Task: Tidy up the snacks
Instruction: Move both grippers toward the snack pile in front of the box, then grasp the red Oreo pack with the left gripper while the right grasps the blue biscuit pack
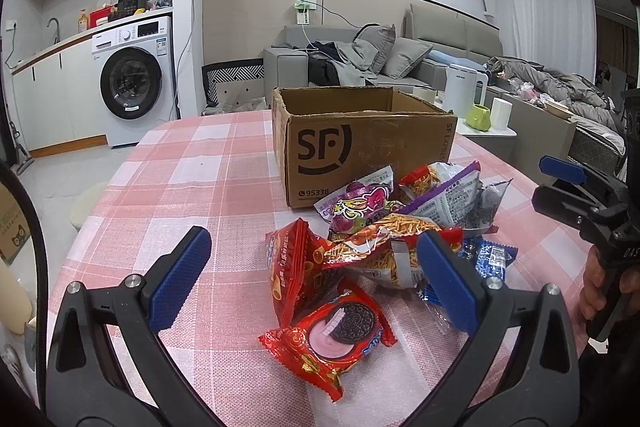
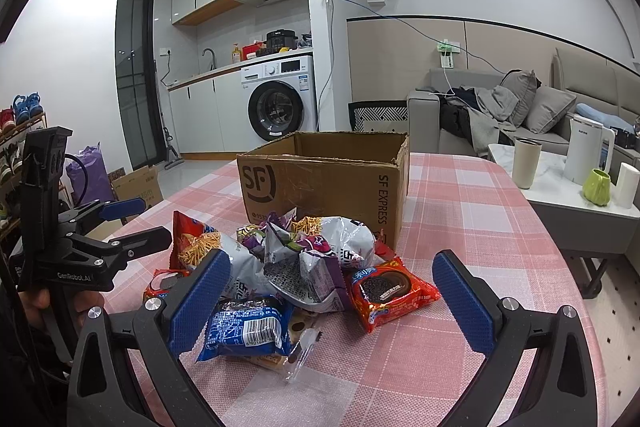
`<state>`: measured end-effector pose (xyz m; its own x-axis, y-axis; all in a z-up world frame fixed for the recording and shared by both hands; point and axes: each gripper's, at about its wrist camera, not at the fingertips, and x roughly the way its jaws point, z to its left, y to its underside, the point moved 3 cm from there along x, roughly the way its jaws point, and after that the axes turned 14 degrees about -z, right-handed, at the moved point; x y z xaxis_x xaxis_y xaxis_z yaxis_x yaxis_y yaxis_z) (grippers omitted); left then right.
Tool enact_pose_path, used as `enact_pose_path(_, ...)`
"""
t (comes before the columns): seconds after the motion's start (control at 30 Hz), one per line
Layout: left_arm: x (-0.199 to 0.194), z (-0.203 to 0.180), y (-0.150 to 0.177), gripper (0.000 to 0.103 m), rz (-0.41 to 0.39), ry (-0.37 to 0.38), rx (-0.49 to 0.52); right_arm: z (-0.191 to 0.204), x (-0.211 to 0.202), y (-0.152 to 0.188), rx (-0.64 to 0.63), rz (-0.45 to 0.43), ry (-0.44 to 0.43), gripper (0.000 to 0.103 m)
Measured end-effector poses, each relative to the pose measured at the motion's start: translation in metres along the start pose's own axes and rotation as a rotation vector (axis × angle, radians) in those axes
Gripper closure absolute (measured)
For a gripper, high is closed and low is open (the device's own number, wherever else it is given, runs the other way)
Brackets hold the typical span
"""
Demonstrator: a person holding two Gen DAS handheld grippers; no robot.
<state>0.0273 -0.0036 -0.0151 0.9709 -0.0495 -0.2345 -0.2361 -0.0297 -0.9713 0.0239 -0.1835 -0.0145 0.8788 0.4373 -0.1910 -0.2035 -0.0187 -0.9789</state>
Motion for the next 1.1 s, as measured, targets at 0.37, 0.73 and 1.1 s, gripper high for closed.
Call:
enact_pose_path(0.37, 0.004, 0.004, 0.001, 0.001, 0.021, -0.01, -0.015, 0.001, 0.003, 0.0, -0.014, 0.017, 0.012, 0.0)
enact_pose_path(0.73, 0.013, 0.01, 0.002, 0.001, 0.071, 0.009, -0.042, 0.002, 0.015, -0.001, 0.025, 0.101, 0.013, 0.0)
enact_pose_path(1.1, 0.015, 0.007, 0.004, 0.001, 0.131, 0.05, -0.012, 0.016, 0.025, 0.015, 0.079, 0.216, -0.072, 0.0)
